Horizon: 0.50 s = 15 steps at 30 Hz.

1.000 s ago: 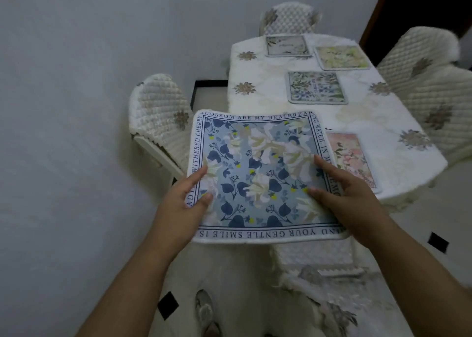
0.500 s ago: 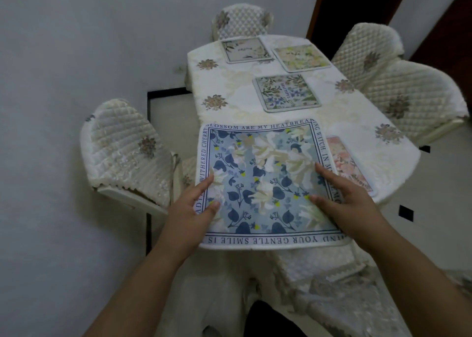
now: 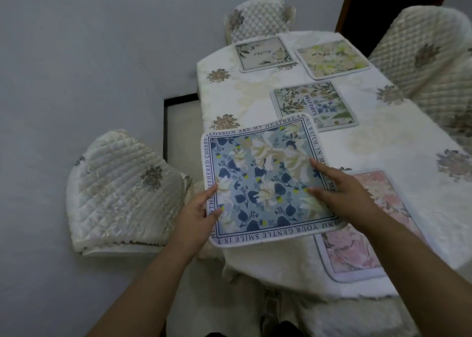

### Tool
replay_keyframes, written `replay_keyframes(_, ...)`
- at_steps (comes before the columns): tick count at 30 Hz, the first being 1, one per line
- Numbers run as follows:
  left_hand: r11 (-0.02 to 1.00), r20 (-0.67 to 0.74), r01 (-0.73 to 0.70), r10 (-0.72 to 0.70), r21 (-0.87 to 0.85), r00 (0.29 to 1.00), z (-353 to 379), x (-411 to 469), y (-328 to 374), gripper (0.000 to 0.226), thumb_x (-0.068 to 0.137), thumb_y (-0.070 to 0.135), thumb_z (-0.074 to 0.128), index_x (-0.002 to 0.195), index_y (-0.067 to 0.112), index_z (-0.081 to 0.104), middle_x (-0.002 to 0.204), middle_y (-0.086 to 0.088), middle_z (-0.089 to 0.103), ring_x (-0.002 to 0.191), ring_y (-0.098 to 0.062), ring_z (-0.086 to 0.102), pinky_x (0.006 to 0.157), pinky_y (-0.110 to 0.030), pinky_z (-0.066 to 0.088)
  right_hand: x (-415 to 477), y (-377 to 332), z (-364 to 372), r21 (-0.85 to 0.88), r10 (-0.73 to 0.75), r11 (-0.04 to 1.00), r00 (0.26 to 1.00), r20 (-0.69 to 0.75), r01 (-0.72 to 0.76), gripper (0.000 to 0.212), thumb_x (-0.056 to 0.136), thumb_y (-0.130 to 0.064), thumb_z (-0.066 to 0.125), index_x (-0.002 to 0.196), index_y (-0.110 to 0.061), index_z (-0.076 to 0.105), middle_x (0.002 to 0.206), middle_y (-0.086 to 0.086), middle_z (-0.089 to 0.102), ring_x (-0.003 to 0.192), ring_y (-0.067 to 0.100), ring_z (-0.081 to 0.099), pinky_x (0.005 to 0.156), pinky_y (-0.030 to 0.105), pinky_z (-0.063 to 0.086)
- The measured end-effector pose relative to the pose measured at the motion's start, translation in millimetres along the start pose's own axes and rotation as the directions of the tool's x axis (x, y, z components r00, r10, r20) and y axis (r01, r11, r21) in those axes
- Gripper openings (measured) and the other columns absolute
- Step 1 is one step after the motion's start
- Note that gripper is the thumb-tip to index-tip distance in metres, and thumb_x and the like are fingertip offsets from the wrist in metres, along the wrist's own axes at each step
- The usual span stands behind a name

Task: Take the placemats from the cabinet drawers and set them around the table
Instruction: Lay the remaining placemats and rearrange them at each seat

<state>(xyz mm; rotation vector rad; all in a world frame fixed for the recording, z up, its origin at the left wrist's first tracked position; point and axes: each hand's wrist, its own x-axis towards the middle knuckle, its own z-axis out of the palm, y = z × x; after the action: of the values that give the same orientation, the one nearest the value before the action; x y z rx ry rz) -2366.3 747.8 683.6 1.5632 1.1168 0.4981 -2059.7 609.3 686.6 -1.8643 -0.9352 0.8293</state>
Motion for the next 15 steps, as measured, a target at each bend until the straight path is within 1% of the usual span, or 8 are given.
replay_keyframes(3, 1.000, -0.046, 0.016, -0.016, 0.017, 0.999, 9.5, 38.1, -6.2, 0.058, 0.095, 0.001, 0.065, 0.135, 0.042, 0.053, 0.127, 0.031, 0.049, 0.097, 0.029, 0.052, 0.084, -0.001, 0.045, 48.9, 9.8, 3.4, -0.064, 0.022, 0.998, 0.999, 0.030, -0.020, 0.067, 0.088, -0.021, 0.077, 0.141, -0.051, 0.049, 0.133, -0.017, 0.051, 0.123, 0.011, 0.052, 0.101, 0.033, 0.051)
replay_keyframes(4, 0.999, -0.061, 0.027, -0.025, 0.024, 0.998, 11.9, 50.8, -9.3, 0.059, 0.095, 0.002, 0.065, 0.134, 0.045, 0.053, 0.125, 0.035, 0.046, 0.095, 0.030, 0.052, 0.079, 0.003, 0.043, 63.5, 13.4, 5.8, -0.088, 0.023, 0.996, 0.999, 0.037, -0.019, 0.068, 0.088, -0.023, 0.077, 0.143, -0.049, 0.048, 0.133, -0.016, 0.051, 0.123, 0.010, 0.051, 0.103, 0.034, 0.049)
replay_keyframes(5, 0.999, -0.071, 0.037, -0.035, 0.028, 0.997, 14.0, 63.6, -12.8, 0.059, 0.096, 0.003, 0.065, 0.134, 0.046, 0.053, 0.126, 0.036, 0.043, 0.100, 0.024, 0.055, 0.079, 0.003, 0.043, 77.8, 16.9, 8.7, -0.116, 0.016, 0.993, 0.999, 0.041, -0.011, 0.068, 0.088, -0.024, 0.077, 0.145, -0.047, 0.047, 0.133, -0.015, 0.051, 0.121, 0.008, 0.050, 0.104, 0.033, 0.048)
replay_keyframes(6, 0.998, -0.079, 0.050, -0.048, 0.029, 0.996, 15.7, 76.3, -17.8, 0.059, 0.096, 0.004, 0.065, 0.137, 0.045, 0.053, 0.130, 0.034, 0.042, 0.109, 0.014, 0.057, 0.085, -0.001, 0.045, 92.0, 21.0, 12.5, -0.142, 0.008, 0.990, 0.999, 0.047, -0.001, 0.068, 0.089, -0.024, 0.076, 0.146, -0.045, 0.046, 0.132, -0.014, 0.051, 0.120, 0.008, 0.049, 0.105, 0.033, 0.047)
replay_keyframes(8, 0.996, -0.094, 0.086, -0.083, 0.024, 0.992, 18.0, 101.5, -30.4, 0.059, 0.096, 0.003, 0.065, 0.141, 0.040, 0.054, 0.135, 0.026, 0.041, 0.122, -0.004, 0.056, 0.100, -0.017, 0.047, 117.7, 31.0, 21.8, -0.172, 0.008, 0.985, 0.998, 0.059, 0.002, 0.069, 0.090, -0.022, 0.075, 0.149, -0.040, 0.045, 0.135, -0.009, 0.053, 0.119, 0.008, 0.047, 0.106, 0.034, 0.046)
replay_keyframes(9, 0.995, -0.098, 0.101, -0.098, 0.023, 0.990, 19.7, 113.4, -37.3, 0.059, 0.095, 0.003, 0.066, 0.142, 0.038, 0.054, 0.136, 0.023, 0.041, 0.124, -0.005, 0.053, 0.103, -0.023, 0.045, 128.7, 37.0, 27.0, -0.173, 0.015, 0.985, 0.998, 0.060, -0.005, 0.069, 0.090, -0.020, 0.075, 0.149, -0.037, 0.045, 0.137, -0.007, 0.053, 0.120, 0.008, 0.047, 0.107, 0.034, 0.045)
replay_keyframes(12, 0.991, -0.112, 0.134, -0.131, 0.016, 0.985, 25.2, 144.3, -58.3, 0.058, 0.095, 0.002, 0.066, 0.141, 0.036, 0.056, 0.135, 0.022, 0.041, 0.124, 0.001, 0.045, 0.101, -0.021, 0.044, 157.0, 55.3, 43.7, -0.172, 0.040, 0.985, 0.997, 0.066, -0.029, 0.069, 0.090, -0.017, 0.075, 0.150, -0.034, 0.045, 0.137, -0.005, 0.053, 0.124, 0.009, 0.047, 0.108, 0.030, 0.042)
replay_keyframes(15, 0.985, -0.112, 0.171, -0.170, -0.002, 0.979, 30.8, 168.4, -78.4, 0.058, 0.094, 0.001, 0.066, 0.139, 0.036, 0.057, 0.139, 0.017, 0.043, 0.131, -0.006, 0.043, 0.107, -0.028, 0.043, 178.9, 74.9, 57.0, -0.206, 0.065, 0.977, 0.995, 0.077, -0.048, 0.071, 0.090, -0.018, 0.075, 0.152, -0.033, 0.042, 0.146, -0.001, 0.050, 0.128, 0.011, 0.045, 0.110, 0.029, 0.039)
